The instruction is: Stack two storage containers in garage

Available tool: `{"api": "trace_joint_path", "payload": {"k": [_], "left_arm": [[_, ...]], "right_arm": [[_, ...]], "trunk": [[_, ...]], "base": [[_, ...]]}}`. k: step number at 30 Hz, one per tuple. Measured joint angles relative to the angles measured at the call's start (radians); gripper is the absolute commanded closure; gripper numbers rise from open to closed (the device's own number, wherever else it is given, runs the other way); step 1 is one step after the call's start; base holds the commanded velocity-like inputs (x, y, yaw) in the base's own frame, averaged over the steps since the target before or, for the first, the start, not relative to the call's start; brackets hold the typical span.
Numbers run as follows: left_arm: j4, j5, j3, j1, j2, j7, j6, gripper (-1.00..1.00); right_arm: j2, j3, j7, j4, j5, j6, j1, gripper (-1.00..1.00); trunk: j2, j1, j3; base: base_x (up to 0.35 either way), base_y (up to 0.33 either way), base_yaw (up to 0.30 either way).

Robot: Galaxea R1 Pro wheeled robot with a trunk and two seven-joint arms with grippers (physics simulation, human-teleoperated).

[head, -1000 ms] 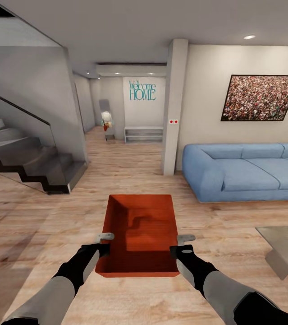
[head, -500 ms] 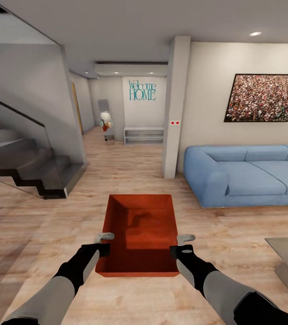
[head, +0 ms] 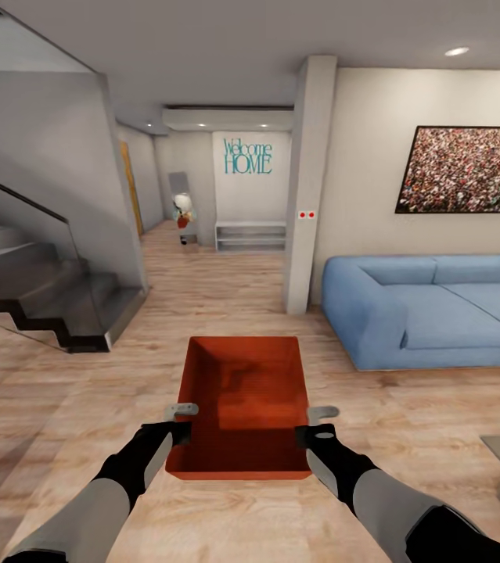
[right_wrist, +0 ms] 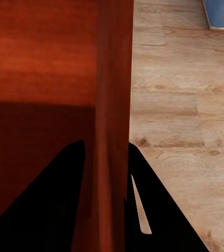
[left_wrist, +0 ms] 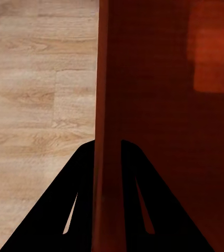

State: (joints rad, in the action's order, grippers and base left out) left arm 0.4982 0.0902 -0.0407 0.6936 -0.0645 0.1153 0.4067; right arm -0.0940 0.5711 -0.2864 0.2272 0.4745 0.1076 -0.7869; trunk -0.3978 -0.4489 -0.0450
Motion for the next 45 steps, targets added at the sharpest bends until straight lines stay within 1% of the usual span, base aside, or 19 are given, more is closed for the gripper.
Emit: {"api": "trace_joint_path", "payload": {"k": [7,17,19,25,45], "left_arm": [[-0.001,0.000,0.001,0.000,0.000,0.000,0.000,1.00],[0.000,-0.001,0.001,0.000,0.000,-0.001,0.000,1.00],[-0.001,-0.001,0.002,0.000,0.000,-0.002,0.000,1.00],[0.000,-0.002,0.002,0.000,0.000,-0.001,0.001,1.00],[-0.001,-0.002,0.002,0.000,0.000,-0.001,0.000,1.00]], "right_arm": [[0.000,0.000,0.000,0.000,0.000,0.001,0.000,1.00],[0.000,0.001,-0.001,0.000,0.002,0.001,0.000,1.00],[0.000,0.007,-0.004,0.001,0.008,0.001,0.000,1.00],[0.000,0.007,-0.002,0.000,0.007,0.001,0.000,1.00],[0.000,0.007,-0.003,0.001,0.007,0.000,0.000,1.00]], "trunk": [[0.000,0.000,0.000],[0.000,0.000,0.000],[0.000,0.000,0.000],[0.000,0.000,0.000],[0.000,0.000,0.000]], "base": [[0.322,0.000,0.176],[0.322,0.000,0.044],[0.322,0.000,0.242],[0.322,0.000,0.222],[0.323,0.000,0.010]]}}
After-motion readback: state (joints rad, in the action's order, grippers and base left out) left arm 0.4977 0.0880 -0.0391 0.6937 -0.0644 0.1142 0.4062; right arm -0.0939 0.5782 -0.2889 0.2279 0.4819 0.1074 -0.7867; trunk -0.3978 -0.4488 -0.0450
